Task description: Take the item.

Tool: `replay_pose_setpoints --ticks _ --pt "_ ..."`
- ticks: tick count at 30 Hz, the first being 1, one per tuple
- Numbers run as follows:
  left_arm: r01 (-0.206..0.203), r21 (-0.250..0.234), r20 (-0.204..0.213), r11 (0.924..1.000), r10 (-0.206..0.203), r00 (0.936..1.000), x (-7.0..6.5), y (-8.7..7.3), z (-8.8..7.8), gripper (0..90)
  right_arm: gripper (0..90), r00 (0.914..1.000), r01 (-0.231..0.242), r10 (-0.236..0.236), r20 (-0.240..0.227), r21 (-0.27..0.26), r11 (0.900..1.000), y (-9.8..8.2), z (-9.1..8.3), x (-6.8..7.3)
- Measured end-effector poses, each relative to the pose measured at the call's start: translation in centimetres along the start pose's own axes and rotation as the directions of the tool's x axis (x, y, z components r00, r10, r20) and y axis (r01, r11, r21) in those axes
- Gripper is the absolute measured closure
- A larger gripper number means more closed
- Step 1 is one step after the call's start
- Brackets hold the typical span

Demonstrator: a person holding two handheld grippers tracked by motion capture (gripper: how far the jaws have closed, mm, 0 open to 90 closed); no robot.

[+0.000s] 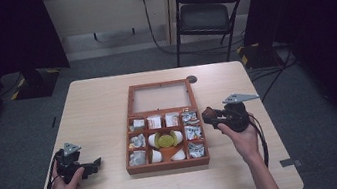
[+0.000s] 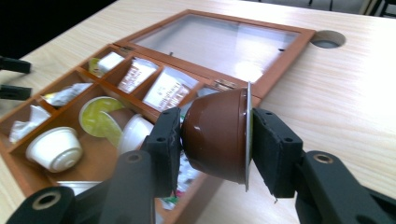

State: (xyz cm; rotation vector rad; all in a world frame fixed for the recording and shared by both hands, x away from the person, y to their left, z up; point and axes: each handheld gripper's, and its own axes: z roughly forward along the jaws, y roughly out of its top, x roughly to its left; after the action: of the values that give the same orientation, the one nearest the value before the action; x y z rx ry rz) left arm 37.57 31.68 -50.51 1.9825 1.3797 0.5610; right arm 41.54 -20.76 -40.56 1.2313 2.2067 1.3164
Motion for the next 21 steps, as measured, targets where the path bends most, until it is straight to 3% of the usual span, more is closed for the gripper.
replay_pose_setpoints --ticks 9,21 --pt "-0.003 0.002 0.000 1.0000 0.003 1.0000 0.0 0.0 0.0 0.0 54.5 0.9987 -0.033 0.032 0.040 0.020 0.999 -0.5 -0.3 -1.9" --pt "-0.004 0.002 0.000 1.0000 0.004 1.0000 0.0 0.0 0.0 0.0 54.3 0.9940 -0.090 0.082 0.072 0.111 0.990 -2.6 1.7 -4.6"
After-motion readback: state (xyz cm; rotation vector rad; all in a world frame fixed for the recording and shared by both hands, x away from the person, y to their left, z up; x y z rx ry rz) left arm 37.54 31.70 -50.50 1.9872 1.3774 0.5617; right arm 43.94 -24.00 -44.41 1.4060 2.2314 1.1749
